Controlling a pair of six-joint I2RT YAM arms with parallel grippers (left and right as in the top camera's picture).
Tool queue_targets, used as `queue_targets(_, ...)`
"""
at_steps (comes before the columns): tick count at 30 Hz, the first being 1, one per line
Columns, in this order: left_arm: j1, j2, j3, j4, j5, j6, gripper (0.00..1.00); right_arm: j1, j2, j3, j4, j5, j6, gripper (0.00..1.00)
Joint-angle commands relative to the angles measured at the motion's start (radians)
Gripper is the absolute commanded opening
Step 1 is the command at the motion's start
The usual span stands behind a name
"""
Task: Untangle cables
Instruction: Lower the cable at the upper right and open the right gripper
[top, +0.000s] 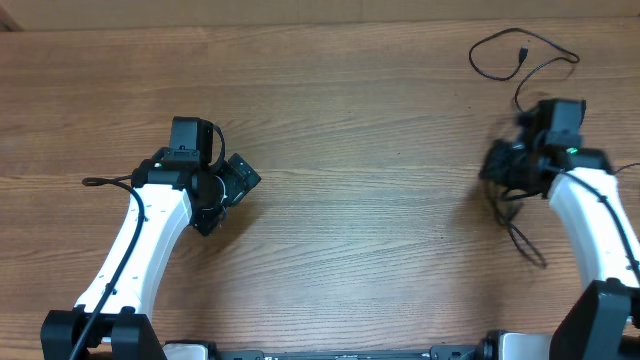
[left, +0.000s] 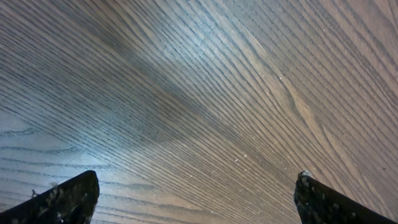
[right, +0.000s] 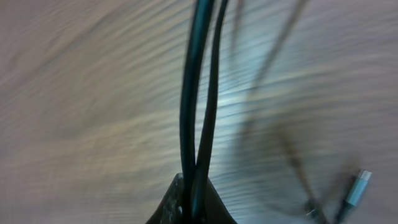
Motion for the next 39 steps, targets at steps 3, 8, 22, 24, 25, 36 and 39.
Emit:
queue_targets(3,-0.002,0.01,0.012,0.001,-0.01,0.012,1.0,0.09,-0.018,-0.064,0.103,-0.235,-0.355,0.04)
queue_targets(8,-0.002,0.01,0.012,0.001,-0.01,0.012,1.0,0.107,-0.018,-0.064,0.261,-0.233,-0.426,0.04)
queue_targets(22,-0.002,0.01,0.012,0.001,-0.01,0.012,1.0,0.106,0.043,-0.064,0.301,-0.104,-0.687,0.22)
queue_targets(24,-0.002,0.01,0.012,0.001,-0.01,0.012,1.0,0.106,0.058,-0.064,0.309,-0.099,-0.687,0.38)
queue_targets(25,-0.002,0.01,0.012,0.001,-0.01,0.012,1.0,0.106,0.06,-0.064,0.328,-0.089,-0.681,0.94)
queue_targets(36,-0.002,0.01,0.012,0.001,-0.01,0.012,1.0,0.12,-0.047,0.164,0.333,-0.101,-0.412,1.0)
queue_targets(39,-0.002,0.01,0.012,0.001,-0.01,0.012,1.0,0.12,-0.127,0.238,0.341,-0.227,-0.325,1.0)
